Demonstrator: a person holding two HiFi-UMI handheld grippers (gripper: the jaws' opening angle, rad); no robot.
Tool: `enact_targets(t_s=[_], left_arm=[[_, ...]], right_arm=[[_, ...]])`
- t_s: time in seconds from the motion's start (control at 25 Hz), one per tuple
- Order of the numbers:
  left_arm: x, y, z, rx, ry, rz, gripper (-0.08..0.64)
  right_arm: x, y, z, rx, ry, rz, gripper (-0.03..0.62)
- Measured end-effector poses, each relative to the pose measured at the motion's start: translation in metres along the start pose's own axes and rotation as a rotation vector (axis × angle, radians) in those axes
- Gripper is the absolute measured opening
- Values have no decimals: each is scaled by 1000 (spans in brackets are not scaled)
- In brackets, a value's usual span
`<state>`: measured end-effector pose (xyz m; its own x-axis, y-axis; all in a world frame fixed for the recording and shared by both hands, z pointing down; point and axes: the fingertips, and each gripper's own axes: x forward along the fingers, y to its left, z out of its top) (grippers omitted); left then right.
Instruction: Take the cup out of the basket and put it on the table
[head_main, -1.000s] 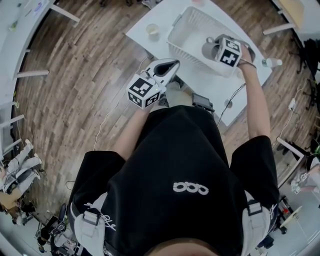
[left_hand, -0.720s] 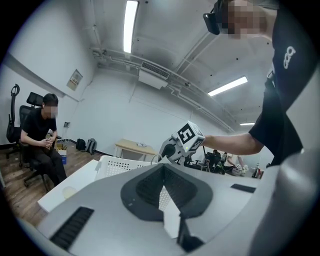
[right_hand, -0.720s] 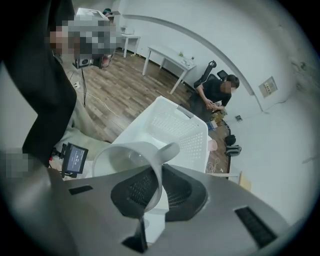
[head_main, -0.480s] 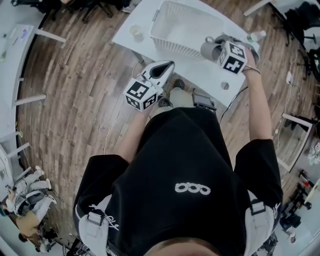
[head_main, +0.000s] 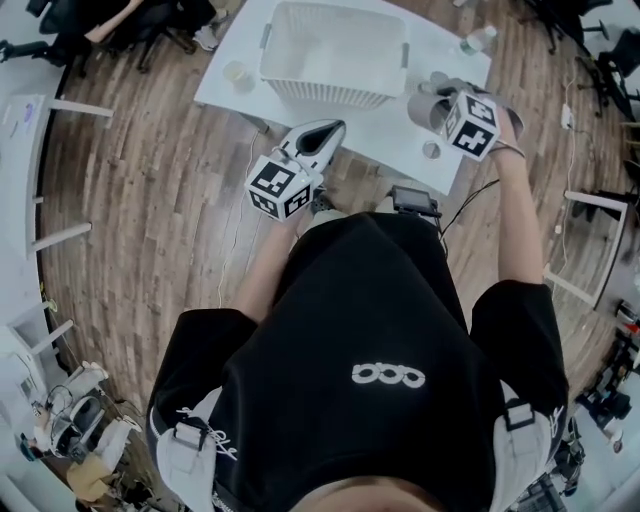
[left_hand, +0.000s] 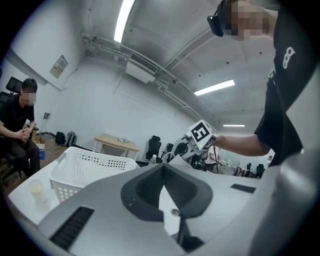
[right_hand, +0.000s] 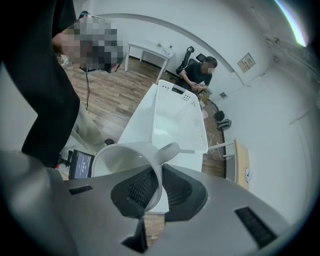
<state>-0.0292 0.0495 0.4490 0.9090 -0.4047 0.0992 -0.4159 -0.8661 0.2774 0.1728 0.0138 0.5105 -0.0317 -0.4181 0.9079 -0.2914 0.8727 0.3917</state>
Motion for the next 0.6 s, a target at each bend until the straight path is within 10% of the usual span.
enact_targets(t_s=[0.6], left_arm=[[127, -74, -1, 72, 62, -4, 9]], right_arm=[[4, 3, -149, 40, -27, 41, 44]])
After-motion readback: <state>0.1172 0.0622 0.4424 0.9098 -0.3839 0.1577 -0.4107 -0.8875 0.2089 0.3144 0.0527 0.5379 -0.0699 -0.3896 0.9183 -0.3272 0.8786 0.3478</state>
